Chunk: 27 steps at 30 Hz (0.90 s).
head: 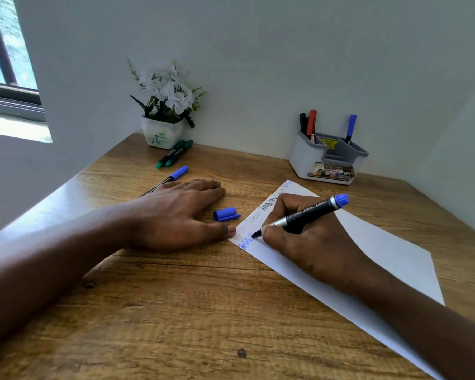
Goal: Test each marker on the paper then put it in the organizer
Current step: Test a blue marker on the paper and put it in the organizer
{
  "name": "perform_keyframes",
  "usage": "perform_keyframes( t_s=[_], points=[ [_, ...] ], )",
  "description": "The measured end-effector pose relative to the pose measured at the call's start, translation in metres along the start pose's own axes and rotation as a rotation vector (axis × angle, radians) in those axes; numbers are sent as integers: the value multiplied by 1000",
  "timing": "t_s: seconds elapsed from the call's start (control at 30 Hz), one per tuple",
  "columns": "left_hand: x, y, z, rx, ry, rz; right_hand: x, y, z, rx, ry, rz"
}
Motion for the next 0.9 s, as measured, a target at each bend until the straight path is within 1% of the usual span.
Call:
perform_keyframes(
  t_s=[0.07,0.17,0.33,0.43,0.53,0.7,0.83,0.9],
  points=[
    [-1,1,0,-1,3,-2,0,0,0,-18,12,-8],
    [-1,1,1,-1,4,-3,-4,-1,4,-75,-30,-14],
    [1,0,1,-2,-8,-8,-2,0,0,-43,7,-10],
    [0,0,1,-5,-10,-11,-2,0,2,-51,52,-25],
    [0,-1,2,-1,-4,-9,-4,1,4,-65,28,-35],
    [0,0,1,-7,2,-10,-3,0,0,-39,44,-39],
    [0,-1,1,-17,3,-9,-3,1,5,-84,58,-67],
    [0,-2,2,-24,-2,-18,-2,2,4,-85,23,-74]
  ],
)
Point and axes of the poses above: each hand's wrist, its own y-axis away from the middle knuckle, its own z-axis out of the back of the hand, x = y × z, the point moved 5 cm from there along -y, towards the middle knuckle, and after that the axes turned 13 degrees about x, right-handed, at the moved point
